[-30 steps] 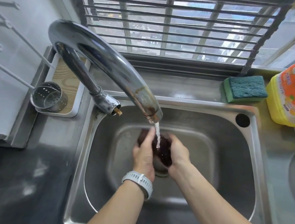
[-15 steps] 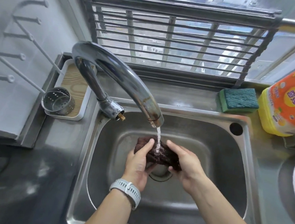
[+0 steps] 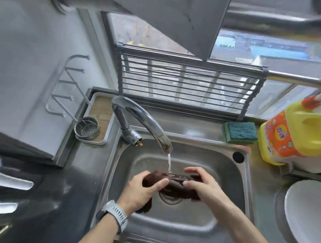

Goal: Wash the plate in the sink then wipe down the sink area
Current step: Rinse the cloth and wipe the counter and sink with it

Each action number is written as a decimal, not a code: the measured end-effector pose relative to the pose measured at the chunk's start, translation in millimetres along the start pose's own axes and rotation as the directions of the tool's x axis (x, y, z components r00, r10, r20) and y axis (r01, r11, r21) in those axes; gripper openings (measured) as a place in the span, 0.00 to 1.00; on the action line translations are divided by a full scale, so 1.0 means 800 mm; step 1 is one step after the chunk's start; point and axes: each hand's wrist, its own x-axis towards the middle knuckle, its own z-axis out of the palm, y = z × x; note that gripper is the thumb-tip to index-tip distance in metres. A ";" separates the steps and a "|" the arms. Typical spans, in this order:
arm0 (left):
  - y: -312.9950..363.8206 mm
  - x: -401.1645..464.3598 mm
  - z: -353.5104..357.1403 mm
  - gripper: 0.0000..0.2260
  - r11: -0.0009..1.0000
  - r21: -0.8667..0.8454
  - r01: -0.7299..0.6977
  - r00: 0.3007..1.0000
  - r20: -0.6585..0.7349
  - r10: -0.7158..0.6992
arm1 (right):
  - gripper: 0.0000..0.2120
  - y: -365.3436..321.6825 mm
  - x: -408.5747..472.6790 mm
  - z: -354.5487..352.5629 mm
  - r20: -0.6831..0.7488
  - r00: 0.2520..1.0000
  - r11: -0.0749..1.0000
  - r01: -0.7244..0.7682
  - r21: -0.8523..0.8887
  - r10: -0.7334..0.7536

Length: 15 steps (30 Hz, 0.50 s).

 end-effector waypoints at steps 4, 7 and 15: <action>0.024 -0.011 0.010 0.22 0.999 -0.047 -0.010 0.993 0.116 0.016 | 0.28 -0.026 -0.021 0.019 0.179 0.983 0.715 0.159 -0.680 -0.049; 0.038 -0.023 0.029 0.14 0.947 -0.310 0.083 0.996 0.040 -0.074 | 0.20 -0.031 -0.022 0.046 0.114 0.993 0.875 0.072 -0.478 -0.019; 0.034 -0.036 0.025 0.34 0.898 -0.371 0.237 0.934 0.342 -0.105 | 0.18 -0.008 -0.057 0.084 0.084 0.976 0.852 -0.217 0.476 0.202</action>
